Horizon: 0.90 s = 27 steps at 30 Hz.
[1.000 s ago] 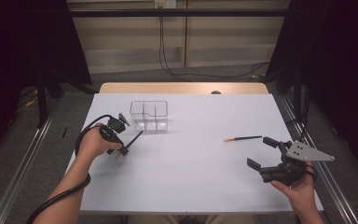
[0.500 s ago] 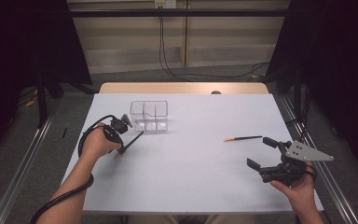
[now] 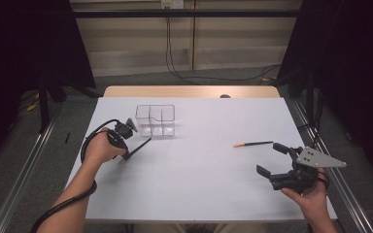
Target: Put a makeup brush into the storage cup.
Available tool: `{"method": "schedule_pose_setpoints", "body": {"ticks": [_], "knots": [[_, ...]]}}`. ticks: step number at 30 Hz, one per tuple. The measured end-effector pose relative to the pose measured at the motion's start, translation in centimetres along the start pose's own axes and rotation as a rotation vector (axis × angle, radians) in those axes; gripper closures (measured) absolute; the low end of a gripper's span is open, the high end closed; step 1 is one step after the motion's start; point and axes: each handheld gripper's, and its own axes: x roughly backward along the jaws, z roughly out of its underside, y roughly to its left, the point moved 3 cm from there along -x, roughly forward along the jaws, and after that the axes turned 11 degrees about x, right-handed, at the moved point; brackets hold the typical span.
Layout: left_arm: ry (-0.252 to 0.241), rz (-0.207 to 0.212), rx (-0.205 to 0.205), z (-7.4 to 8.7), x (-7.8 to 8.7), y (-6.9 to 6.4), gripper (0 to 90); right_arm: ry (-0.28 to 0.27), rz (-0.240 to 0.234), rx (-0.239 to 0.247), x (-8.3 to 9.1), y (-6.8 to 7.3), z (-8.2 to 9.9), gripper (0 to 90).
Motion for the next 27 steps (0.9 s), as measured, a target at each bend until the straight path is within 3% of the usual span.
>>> {"method": "schedule_pose_setpoints", "body": {"ticks": [13,20,27], "knots": [[-0.010,0.033,-0.065,0.2,1.5,-0.9,83.9,0.002,-0.007,-0.004,-0.2,0.1,0.1,2.3],[-0.016,0.077,-0.124,-0.4,2.2,-2.7,84.0,0.010,-0.015,-0.001,-0.4,0.2,0.2,2.3],[0.000,0.080,-0.170,-1.0,2.5,-4.3,84.0,0.013,-0.015,-0.001,-0.4,0.1,0.2,2.3]]}}
